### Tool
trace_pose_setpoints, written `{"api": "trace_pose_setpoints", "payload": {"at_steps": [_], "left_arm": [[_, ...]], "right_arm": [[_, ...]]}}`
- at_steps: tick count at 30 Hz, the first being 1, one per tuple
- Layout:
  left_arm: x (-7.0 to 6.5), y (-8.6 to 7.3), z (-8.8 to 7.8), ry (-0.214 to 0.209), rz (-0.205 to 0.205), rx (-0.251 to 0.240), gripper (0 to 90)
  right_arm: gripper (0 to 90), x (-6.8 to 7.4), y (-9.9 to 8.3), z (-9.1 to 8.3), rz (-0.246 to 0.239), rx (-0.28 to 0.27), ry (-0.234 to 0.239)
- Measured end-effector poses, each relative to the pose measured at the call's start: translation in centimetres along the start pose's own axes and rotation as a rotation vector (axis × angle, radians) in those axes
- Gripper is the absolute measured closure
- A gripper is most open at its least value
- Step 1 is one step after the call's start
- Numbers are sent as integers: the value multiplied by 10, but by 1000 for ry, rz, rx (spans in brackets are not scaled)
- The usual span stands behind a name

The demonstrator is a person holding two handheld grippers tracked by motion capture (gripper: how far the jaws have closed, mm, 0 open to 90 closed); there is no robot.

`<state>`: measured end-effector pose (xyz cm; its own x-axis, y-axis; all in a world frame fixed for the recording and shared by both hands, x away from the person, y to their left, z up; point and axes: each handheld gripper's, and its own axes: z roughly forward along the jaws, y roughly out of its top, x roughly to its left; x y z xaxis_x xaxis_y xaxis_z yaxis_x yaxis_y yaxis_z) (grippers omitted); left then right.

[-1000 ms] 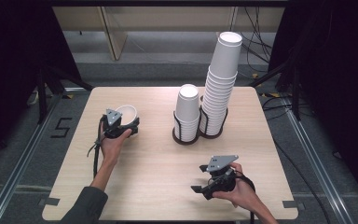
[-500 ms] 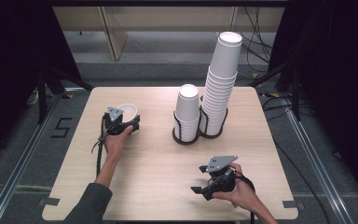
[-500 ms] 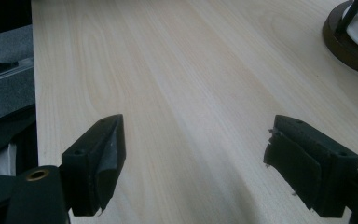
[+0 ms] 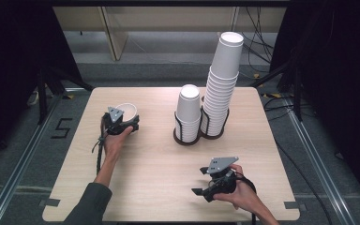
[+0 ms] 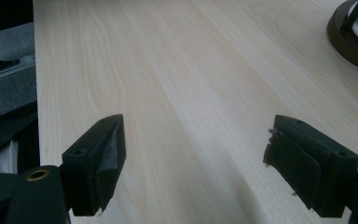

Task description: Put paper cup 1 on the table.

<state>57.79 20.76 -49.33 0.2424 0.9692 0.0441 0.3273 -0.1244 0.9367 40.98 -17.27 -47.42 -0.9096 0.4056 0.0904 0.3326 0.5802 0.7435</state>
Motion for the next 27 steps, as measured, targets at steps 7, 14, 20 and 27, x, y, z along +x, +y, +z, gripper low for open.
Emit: {"api": "trace_pose_setpoints", "payload": {"at_steps": [7, 14, 20, 27], "left_arm": [[-2, -1, -2, -19, 5, 29, 117], [0, -3, -5, -27, 24, 74, 125], [-1, -5, -8, -39, 60, 112, 127], [1, -8, -12, -37, 59, 125, 135]], "right_arm": [[201, 0, 0, 0, 0, -1, 0], [201, 1, 0, -1, 10, 4, 0], [201, -1, 0, -1, -16, -3, -5], [201, -1, -1, -2, -16, -3, -1]]}}
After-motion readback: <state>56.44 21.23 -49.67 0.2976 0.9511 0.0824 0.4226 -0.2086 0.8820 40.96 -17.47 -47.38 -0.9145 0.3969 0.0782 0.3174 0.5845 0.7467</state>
